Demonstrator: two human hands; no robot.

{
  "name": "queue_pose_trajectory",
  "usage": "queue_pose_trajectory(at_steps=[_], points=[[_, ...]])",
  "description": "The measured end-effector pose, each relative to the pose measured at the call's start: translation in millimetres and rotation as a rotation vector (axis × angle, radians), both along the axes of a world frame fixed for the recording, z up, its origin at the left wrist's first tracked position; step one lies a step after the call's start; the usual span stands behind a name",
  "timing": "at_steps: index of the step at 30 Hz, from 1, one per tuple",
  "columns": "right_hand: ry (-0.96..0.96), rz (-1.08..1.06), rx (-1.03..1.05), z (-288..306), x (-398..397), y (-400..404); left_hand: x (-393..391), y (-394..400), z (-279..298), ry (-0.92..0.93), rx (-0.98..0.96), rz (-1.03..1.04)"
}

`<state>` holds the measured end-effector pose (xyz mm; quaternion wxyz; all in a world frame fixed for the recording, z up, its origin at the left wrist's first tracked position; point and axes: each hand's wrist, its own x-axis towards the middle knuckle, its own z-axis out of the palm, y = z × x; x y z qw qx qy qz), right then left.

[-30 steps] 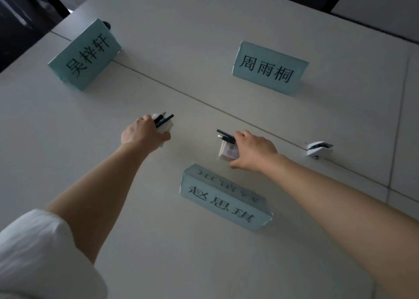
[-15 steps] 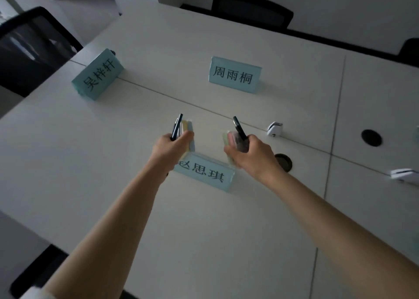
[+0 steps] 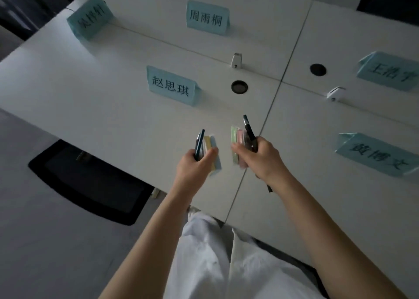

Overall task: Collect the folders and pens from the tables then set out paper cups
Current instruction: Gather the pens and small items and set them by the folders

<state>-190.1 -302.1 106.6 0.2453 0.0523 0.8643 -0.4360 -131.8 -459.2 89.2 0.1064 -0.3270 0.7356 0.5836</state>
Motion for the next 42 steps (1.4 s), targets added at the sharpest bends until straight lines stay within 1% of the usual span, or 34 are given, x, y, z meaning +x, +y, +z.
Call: queue_pose_trajectory(at_steps=[3,7,11,12,13,18,22,26,31,34,41,42], points=[[-0.016,-0.033,-0.015,0.5,47.2,29.2,33.5,22.4,2.8,0.016,0.004,-0.020],[-0.001,-0.117,-0.012,1.9,106.4,63.9,73.4,40.1,2.2,0.014,-0.045,-0.074],[0.014,-0.234,0.013,5.2,161.1,93.9,108.1,50.5,-4.4,-0.007,-0.023,-0.135],[0.019,-0.288,0.043,6.0,185.4,103.5,124.5,57.4,-6.9,-0.028,-0.037,-0.180],[0.022,-0.305,0.048,5.8,189.9,106.3,127.4,56.4,-8.4,-0.035,-0.051,-0.184],[-0.032,-0.423,0.029,-1.9,258.1,129.4,176.8,73.6,-20.6,-0.046,-0.004,-0.229],[-0.054,-0.501,0.056,-4.1,309.5,160.9,209.1,107.4,-24.8,-0.070,0.007,-0.306],[-0.059,-0.582,0.040,-8.4,342.3,200.4,228.0,148.3,-23.7,-0.064,0.009,-0.396],[-0.038,-0.689,0.023,-12.9,372.2,265.1,239.7,226.7,-16.4,-0.019,0.027,-0.418],[-0.024,-0.732,0.005,-17.4,391.8,327.3,246.4,298.6,-21.4,-0.003,0.029,-0.451],[-0.005,-0.726,0.000,-17.4,418.8,481.4,271.3,473.1,-32.6,-0.035,0.047,-0.507],[0.000,-0.708,-0.001,-17.9,417.5,487.5,271.9,481.3,-33.7,-0.038,0.055,-0.504]])
